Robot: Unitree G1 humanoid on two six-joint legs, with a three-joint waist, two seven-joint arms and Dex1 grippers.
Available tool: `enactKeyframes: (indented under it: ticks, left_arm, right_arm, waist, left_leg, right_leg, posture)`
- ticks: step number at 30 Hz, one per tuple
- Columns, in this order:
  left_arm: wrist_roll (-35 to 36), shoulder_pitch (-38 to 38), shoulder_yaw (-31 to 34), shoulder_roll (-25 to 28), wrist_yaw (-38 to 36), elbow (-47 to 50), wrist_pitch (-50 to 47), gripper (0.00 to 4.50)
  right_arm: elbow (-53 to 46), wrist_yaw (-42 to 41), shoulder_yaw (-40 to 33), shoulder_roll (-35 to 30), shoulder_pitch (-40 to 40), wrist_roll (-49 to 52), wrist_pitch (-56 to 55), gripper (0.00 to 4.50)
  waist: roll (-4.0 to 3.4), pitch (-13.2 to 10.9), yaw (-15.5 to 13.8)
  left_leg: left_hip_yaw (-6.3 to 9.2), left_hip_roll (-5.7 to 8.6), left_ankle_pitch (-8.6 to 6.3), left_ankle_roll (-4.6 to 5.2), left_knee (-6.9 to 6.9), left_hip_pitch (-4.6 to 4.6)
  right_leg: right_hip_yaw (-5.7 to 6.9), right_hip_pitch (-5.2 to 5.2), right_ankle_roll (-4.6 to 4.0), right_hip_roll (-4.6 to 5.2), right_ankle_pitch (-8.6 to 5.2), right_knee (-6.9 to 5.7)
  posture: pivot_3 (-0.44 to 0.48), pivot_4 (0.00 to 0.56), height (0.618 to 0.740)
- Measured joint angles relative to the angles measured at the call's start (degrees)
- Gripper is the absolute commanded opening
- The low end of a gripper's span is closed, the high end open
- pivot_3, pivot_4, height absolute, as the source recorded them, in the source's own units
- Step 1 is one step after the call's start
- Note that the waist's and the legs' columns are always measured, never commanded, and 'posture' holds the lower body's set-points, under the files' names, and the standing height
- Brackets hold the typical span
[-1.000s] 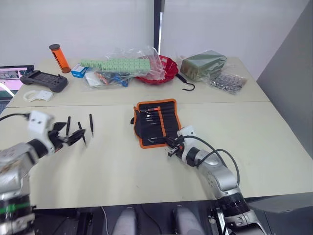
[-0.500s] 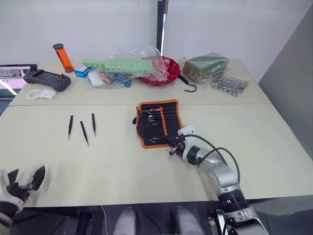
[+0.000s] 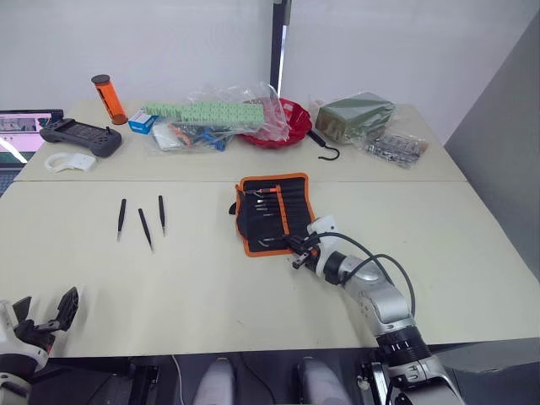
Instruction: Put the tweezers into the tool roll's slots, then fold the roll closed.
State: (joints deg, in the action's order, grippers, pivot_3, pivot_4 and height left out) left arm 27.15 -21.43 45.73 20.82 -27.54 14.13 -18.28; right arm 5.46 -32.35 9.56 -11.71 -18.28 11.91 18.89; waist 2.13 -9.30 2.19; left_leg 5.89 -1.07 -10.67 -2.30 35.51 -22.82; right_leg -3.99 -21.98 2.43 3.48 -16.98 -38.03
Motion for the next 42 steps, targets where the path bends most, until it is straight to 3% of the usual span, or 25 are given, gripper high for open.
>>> enactKeyframes:
  ticks: [14, 27, 32, 40, 42]
  left_arm:
    - [-3.3, 21.8, -14.4, 10.5, 14.6, 0.1, -21.0, 4.47]
    - [-8.0, 34.8, -21.0, 7.9, 18.1, -16.1, -19.0, 4.47]
    - [-9.3, 38.0, -22.2, 7.7, 17.9, -21.8, -15.6, 3.02]
    - [-10.2, 38.9, -23.2, 7.6, 17.5, -24.4, -12.6, 0.31]
    - [-10.2, 39.0, -23.2, 7.6, 17.5, -24.9, -11.3, 0.04]
  right_arm:
    - [-2.8, 1.0, 0.1, -0.1, 1.4, 0.0, 0.9, 0.00]
    - [-5.0, 2.1, 0.0, -0.6, 2.5, 0.0, 2.2, 0.00]
    - [-5.7, 2.6, 0.0, -0.7, 2.8, 0.0, 2.6, 0.00]
    - [-6.4, 3.0, -0.1, -1.0, 3.3, 0.0, 2.9, 0.00]
    - [-6.5, 3.1, -0.1, -1.0, 3.3, 0.0, 3.0, 0.00]
  waist:
    - [0.16, 0.1, 0.3]
    - [0.15, 0.1, -0.1]
    - [0.15, 0.1, -0.1]
    - [0.15, 0.1, -0.5]
    - [0.15, 0.1, -0.5]
  left_leg:
    - [0.03, 0.03, 0.01, -0.01, -0.26, 0.01]
    - [0.04, 0.06, 0.02, -0.02, -0.26, -0.03]
    - [0.04, 0.08, 0.02, -0.03, -0.26, -0.03]
    - [0.05, 0.09, 0.03, -0.03, -0.26, -0.03]
    - [0.05, 0.09, 0.03, -0.04, -0.26, -0.03]
  right_leg:
    - [0.00, -0.12, 0.01, -0.02, 0.00, -0.02]
    - [0.01, -0.14, 0.02, 0.00, 0.00, -0.01]
    - [0.01, -0.14, 0.02, 0.02, 0.01, -0.01]
    - [0.01, -0.13, 0.02, 0.03, 0.01, -0.01]
    - [0.01, -0.13, 0.02, 0.03, 0.01, -0.01]
  posture:
    - [0.000, 0.150, 0.740]
    - [0.000, 0.150, 0.740]
    - [0.000, 0.150, 0.740]
    - [0.000, 0.150, 0.740]
    - [0.000, 0.150, 0.740]
